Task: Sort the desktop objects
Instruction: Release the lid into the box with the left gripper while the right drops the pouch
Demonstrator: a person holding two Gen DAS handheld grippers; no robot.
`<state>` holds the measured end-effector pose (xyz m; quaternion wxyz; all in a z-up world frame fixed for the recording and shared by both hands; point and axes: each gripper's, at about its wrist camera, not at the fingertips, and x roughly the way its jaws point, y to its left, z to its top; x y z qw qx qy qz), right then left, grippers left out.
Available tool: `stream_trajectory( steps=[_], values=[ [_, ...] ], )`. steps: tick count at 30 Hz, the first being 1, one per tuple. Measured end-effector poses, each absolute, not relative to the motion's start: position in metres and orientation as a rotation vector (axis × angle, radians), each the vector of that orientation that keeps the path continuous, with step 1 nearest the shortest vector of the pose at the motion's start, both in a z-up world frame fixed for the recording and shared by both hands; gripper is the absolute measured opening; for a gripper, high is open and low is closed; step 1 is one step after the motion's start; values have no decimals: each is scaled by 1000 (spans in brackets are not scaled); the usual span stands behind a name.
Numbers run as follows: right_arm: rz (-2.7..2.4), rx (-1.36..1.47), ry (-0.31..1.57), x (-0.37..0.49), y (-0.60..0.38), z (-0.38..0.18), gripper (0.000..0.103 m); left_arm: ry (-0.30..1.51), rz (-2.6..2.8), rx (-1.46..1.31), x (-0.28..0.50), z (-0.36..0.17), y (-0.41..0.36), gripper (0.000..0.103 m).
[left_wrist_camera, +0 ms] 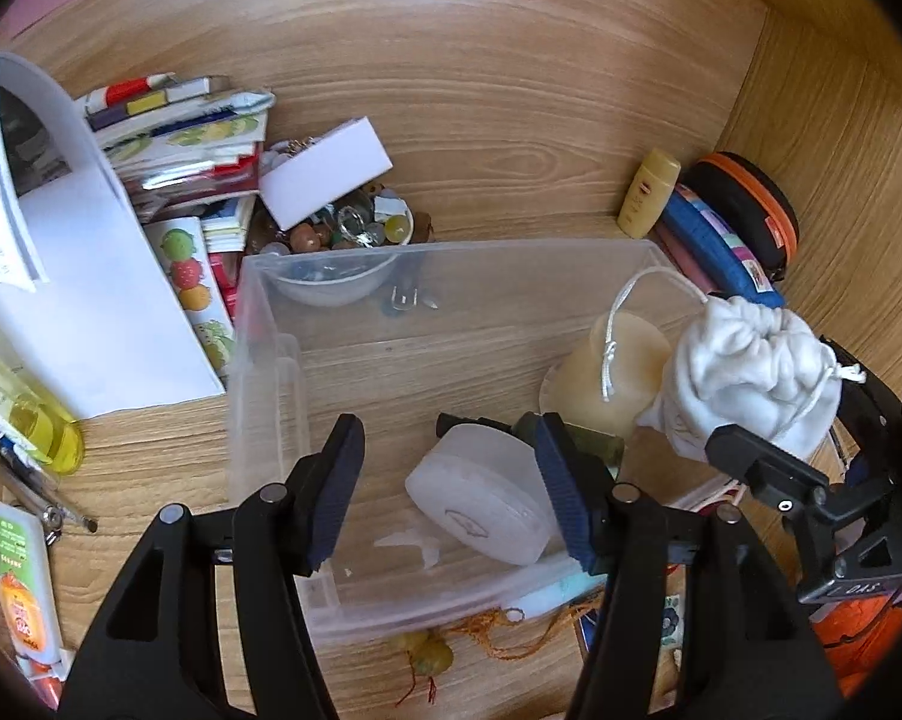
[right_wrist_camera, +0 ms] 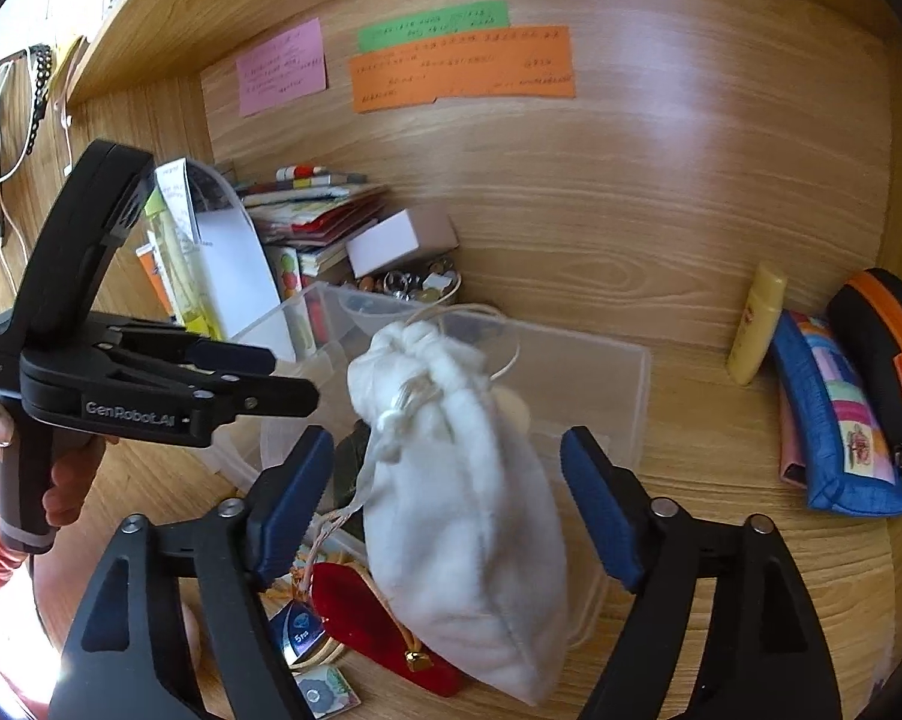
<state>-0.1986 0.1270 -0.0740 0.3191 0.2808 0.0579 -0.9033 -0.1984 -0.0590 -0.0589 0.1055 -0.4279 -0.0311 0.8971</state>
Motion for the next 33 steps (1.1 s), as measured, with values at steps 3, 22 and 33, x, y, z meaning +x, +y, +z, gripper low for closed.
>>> stream_trajectory(
  steps=[3,22,33],
  values=[
    [-2393,714,145,-197,130,-71,83,-92,2658,-1253,-193,-54,-61,59],
    [-2441,709,82,-171,162,-54,83,-61,2748,-1216,-105,-39,-76,84],
    [-2424,748,133,-107,161,-69,83,-64,2748,-1202,-51,-52,-71,90]
  ],
)
